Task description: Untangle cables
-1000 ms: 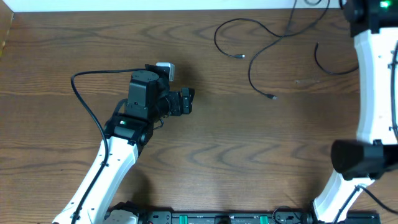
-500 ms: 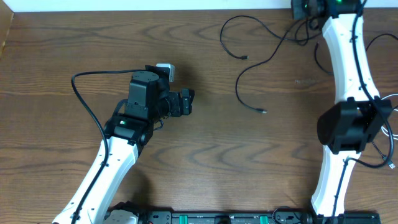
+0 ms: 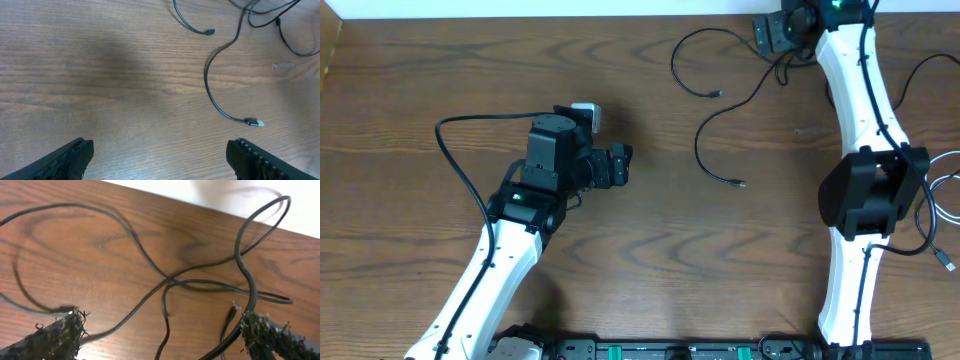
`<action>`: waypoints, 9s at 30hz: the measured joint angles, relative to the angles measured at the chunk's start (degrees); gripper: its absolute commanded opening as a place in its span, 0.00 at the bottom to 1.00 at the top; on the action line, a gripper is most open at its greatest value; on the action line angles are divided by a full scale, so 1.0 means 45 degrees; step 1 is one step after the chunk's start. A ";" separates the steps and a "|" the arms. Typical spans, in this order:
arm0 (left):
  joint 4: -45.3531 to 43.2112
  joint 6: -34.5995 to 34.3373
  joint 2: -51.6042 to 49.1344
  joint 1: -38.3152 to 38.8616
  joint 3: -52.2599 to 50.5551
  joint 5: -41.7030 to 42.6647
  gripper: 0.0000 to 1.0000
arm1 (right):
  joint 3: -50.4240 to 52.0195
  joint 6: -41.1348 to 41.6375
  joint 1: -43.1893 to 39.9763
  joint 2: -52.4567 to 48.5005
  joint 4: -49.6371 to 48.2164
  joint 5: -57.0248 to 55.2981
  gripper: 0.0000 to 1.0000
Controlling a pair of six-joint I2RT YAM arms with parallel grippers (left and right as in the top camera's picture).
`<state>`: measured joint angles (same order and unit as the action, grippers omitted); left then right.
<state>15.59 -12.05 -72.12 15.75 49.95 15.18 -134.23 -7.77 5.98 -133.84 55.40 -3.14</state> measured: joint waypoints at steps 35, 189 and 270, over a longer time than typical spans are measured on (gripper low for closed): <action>0.1001 0.0000 -0.0199 0.0000 0.0000 -0.2618 0.90 | 0.0330 0.2147 0.4051 0.0000 0.8038 0.3560 0.99; 0.1112 -0.0704 -0.0607 -0.1496 0.0000 -0.5450 0.89 | 0.5348 0.4653 0.1345 0.6135 -0.2739 0.0457 0.99; -0.3283 -0.0515 1.5888 -0.1307 -1.0865 -0.5362 0.90 | 0.5362 0.4648 0.1452 0.6130 -0.2701 0.0452 0.99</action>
<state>0.82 -14.37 -0.62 9.87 1.06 -8.95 -110.10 13.15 12.51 -106.26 43.24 -1.10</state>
